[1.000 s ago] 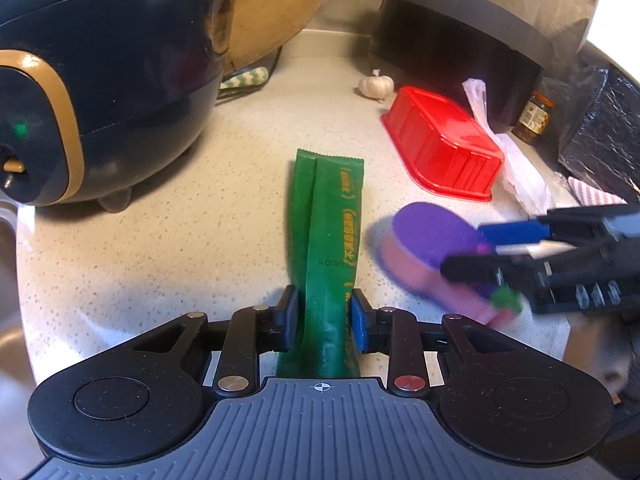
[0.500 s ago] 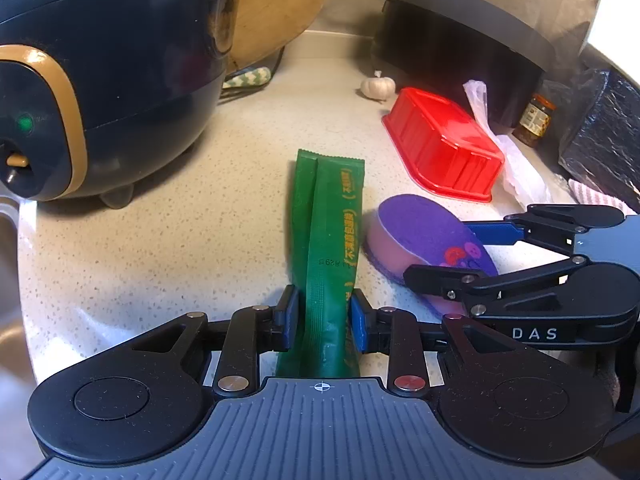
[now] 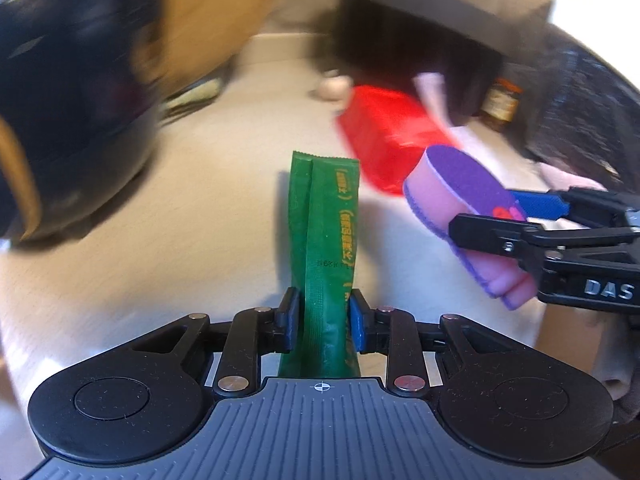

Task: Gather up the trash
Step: 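Carry both items over the green bin and open the left gripper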

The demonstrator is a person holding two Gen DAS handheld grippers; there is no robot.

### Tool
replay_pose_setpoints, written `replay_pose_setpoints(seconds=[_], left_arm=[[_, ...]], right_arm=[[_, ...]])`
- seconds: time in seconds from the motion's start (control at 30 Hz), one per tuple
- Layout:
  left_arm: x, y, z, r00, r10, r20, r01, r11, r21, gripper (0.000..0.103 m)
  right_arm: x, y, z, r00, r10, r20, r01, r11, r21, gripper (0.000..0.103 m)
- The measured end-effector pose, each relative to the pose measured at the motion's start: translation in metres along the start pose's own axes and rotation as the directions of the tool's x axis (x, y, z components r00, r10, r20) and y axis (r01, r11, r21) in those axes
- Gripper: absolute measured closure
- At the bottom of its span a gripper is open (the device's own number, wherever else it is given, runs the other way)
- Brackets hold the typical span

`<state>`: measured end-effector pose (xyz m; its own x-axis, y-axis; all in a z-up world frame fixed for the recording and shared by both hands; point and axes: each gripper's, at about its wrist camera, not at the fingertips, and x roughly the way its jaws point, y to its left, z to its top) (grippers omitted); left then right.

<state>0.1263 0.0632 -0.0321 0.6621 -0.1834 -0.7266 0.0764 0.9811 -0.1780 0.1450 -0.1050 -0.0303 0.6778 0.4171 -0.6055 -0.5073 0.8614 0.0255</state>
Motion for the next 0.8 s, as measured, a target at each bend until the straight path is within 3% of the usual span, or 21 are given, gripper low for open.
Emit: replay_pose_setpoints(seconds=[0.1, 0.2, 0.3, 0.43, 0.53, 0.63, 0.73, 0.8], left_arm=[[-0.004, -0.029, 0.014, 0.996, -0.086, 0.019, 0.084, 0.993, 0.086, 0.073], [-0.008, -0.067, 0.027, 0.98, -0.198, 0.022, 0.191, 0.963, 0.189, 0.073], [-0.003, -0.109, 0.032, 0.947, -0.319, -0.034, 0.316, 0.907, 0.28, 0.073], [0.021, -0.165, 0.026, 0.887, -0.421, -0.191, 0.462, 0.82, 0.338, 0.073], [0.049, -0.208, 0.009, 0.842, -0.426, -0.331, 0.531, 0.761, 0.373, 0.073], [0.083, -0.24, -0.018, 0.797, -0.383, -0.468, 0.574, 0.724, 0.384, 0.072], [0.13, -0.265, -0.048, 0.737, -0.317, -0.597, 0.601, 0.711, 0.366, 0.072], [0.165, -0.274, -0.067, 0.708, -0.278, -0.65, 0.6, 0.723, 0.343, 0.071]], right_arm=[[-0.021, -0.021, -0.007, 0.994, -0.108, 0.024, 0.105, 0.99, 0.099, 0.041], [-0.049, -0.045, -0.022, 0.971, -0.236, 0.044, 0.222, 0.953, 0.208, 0.041], [-0.075, -0.07, -0.045, 0.931, -0.364, 0.018, 0.341, 0.888, 0.309, 0.041], [-0.105, -0.101, -0.091, 0.851, -0.517, -0.093, 0.5, 0.742, 0.446, 0.041], [-0.126, -0.12, -0.135, 0.781, -0.585, -0.217, 0.598, 0.603, 0.527, 0.041], [-0.14, -0.131, -0.184, 0.719, -0.602, -0.347, 0.67, 0.469, 0.575, 0.041], [-0.147, -0.136, -0.232, 0.681, -0.571, -0.459, 0.71, 0.361, 0.604, 0.041], [-0.147, -0.136, -0.259, 0.672, -0.54, -0.507, 0.719, 0.314, 0.62, 0.041]])
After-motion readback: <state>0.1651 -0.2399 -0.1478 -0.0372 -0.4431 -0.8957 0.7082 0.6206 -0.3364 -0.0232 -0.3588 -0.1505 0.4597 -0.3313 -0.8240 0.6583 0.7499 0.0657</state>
